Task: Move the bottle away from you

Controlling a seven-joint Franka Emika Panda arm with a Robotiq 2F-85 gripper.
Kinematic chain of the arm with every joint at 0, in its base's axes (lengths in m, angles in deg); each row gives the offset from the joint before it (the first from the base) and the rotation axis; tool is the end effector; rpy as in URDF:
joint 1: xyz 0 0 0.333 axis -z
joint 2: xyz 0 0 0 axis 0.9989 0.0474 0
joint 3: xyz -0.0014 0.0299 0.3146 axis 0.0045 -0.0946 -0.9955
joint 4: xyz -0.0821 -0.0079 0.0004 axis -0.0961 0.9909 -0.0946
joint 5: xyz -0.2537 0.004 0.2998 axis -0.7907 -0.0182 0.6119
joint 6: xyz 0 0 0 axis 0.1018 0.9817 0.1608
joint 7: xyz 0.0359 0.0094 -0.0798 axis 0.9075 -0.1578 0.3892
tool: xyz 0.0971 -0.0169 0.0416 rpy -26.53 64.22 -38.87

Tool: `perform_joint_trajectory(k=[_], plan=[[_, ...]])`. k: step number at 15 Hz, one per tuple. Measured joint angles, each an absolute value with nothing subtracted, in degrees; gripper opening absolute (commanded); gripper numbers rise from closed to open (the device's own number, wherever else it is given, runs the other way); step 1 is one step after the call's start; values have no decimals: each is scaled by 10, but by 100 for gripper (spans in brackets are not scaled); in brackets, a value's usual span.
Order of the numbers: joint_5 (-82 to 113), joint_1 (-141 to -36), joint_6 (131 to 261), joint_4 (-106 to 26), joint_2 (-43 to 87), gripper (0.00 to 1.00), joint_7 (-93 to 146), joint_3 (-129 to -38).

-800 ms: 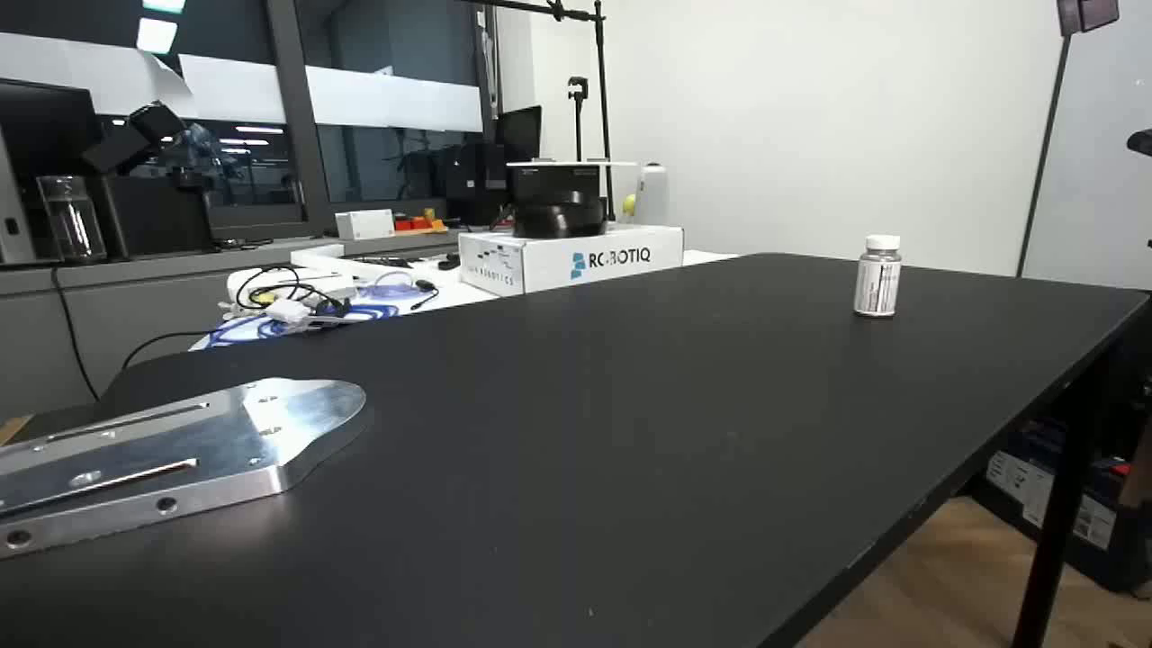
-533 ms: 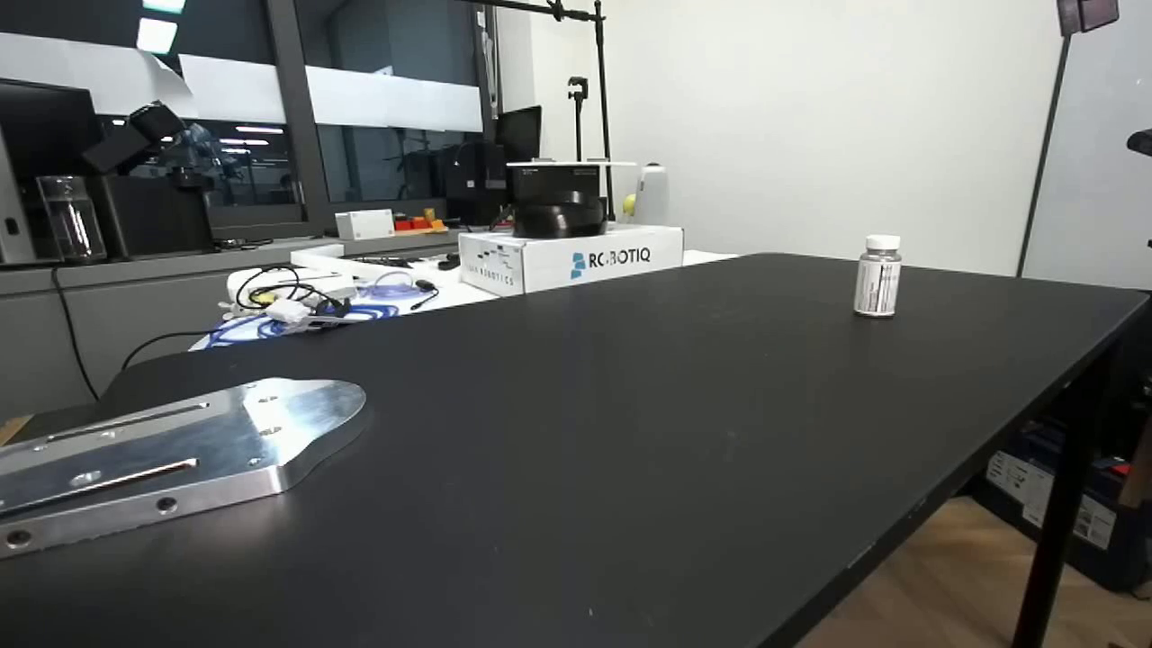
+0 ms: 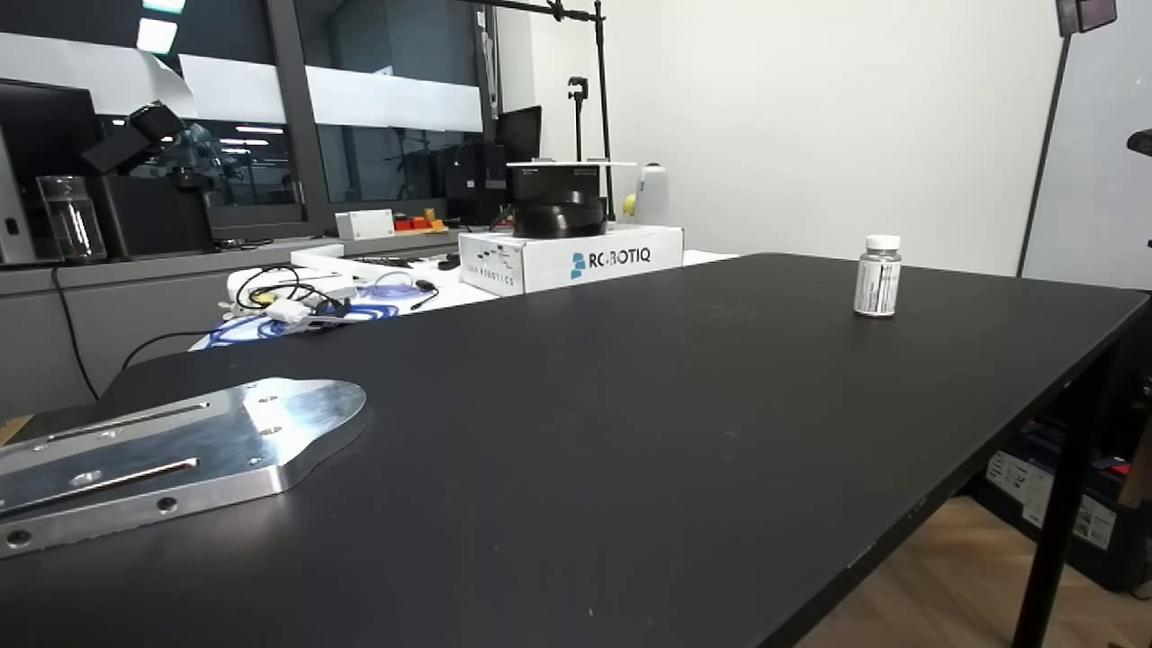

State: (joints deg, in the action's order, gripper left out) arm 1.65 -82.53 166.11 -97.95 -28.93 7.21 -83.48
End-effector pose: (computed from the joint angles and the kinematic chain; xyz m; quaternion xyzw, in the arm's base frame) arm 0.3312 -0.0729 0.4265 0.9813 0.1147 -0.1192 0.0986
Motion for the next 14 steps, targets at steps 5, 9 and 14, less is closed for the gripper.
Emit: perform_joint_trajectory(k=[5,9,14], plan=[[20,-792,1758,-979,-281,100,120,-789],[55,-758,1849,-969,-240,100,136,-745],[141,-743,1939,-919,-140,100,184,-726]])
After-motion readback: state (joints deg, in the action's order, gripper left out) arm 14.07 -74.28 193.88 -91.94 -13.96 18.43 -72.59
